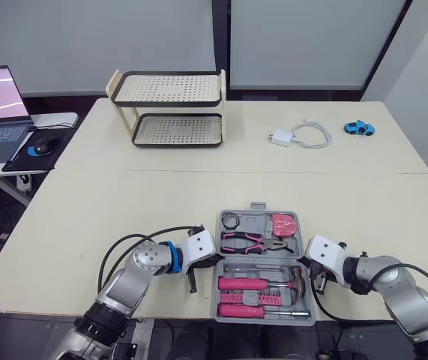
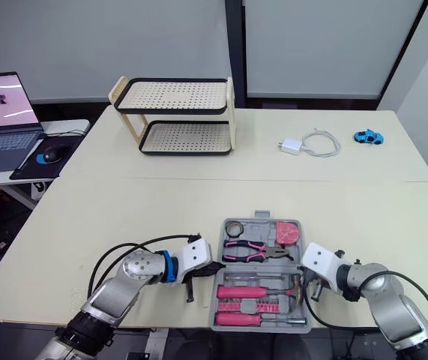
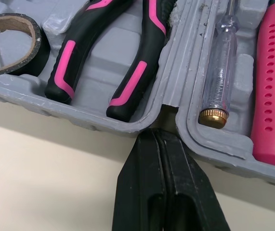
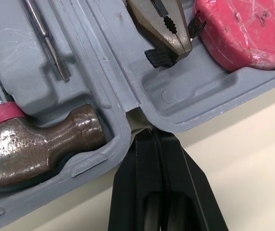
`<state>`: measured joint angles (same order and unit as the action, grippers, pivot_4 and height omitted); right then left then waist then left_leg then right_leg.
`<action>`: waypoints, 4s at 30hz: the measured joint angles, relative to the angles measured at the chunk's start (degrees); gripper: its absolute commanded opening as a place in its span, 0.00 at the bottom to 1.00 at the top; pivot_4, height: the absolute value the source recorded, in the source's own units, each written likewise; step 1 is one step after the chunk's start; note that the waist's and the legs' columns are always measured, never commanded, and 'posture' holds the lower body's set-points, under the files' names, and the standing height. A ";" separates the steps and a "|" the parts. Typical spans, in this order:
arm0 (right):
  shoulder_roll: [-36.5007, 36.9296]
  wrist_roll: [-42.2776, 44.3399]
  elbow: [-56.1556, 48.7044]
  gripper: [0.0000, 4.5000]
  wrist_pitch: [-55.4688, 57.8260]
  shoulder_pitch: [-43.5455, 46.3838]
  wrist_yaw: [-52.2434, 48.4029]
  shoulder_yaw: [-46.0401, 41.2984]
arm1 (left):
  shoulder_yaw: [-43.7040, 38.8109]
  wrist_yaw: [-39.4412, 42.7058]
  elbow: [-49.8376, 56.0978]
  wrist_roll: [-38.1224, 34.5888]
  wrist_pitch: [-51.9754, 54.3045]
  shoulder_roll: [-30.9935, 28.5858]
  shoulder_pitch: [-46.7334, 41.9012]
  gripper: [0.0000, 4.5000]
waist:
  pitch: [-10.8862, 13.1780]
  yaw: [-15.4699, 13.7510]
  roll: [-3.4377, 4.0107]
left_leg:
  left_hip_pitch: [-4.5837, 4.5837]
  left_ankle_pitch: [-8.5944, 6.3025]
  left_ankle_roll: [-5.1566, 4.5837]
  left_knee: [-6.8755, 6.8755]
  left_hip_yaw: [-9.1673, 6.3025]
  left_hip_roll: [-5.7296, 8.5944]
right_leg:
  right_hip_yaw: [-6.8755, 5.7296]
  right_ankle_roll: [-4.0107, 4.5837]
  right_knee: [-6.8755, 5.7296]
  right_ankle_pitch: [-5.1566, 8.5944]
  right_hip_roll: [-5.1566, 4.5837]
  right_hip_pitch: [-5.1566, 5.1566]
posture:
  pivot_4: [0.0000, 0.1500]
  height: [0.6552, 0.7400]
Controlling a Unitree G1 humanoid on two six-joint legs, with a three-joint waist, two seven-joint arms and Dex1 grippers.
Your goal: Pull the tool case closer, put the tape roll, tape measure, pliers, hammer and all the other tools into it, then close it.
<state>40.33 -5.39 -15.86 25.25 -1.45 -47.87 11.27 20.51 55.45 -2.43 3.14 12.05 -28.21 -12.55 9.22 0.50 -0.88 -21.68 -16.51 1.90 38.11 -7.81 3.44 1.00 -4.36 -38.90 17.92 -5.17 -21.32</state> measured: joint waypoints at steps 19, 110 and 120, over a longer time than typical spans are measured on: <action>-0.44 -0.11 0.00 0.01 0.79 0.47 -0.11 0.13 | -0.19 0.21 -0.87 0.24 -0.28 0.14 -0.74 0.00 | -0.01 0.04 0.01 | 0.02 0.00 0.00 0.00 0.01 -0.01 | 0.01 0.00 0.00 0.00 0.01 0.00 | 1.00 1.00; -6.90 33.38 -21.29 0.60 44.56 -0.13 10.51 -27.65 | 14.10 13.94 1.01 1.53 -13.66 -0.66 -5.45 0.00 | -0.08 -0.12 0.14 | 0.03 -0.01 -0.04 -0.05 0.00 0.00 | 0.01 0.02 0.03 0.01 0.03 0.08 | 1.00 1.00; -7.38 36.30 -10.17 1.00 55.72 13.55 15.18 -27.87 | 15.17 13.91 -2.40 1.56 -15.09 1.43 -6.70 0.00 | -0.11 -0.40 0.18 | 0.04 0.00 -0.05 -0.02 0.02 0.09 | 0.02 0.01 0.04 0.00 -0.04 0.12 | 1.00 1.00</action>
<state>32.95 30.90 -26.03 80.97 12.10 -32.69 -16.60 35.68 69.36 -4.83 4.71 -3.05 -26.77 -19.24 9.11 0.10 -0.70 -21.64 -16.51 1.86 38.09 -7.79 3.53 1.03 -4.35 -38.86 17.93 -5.21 -21.20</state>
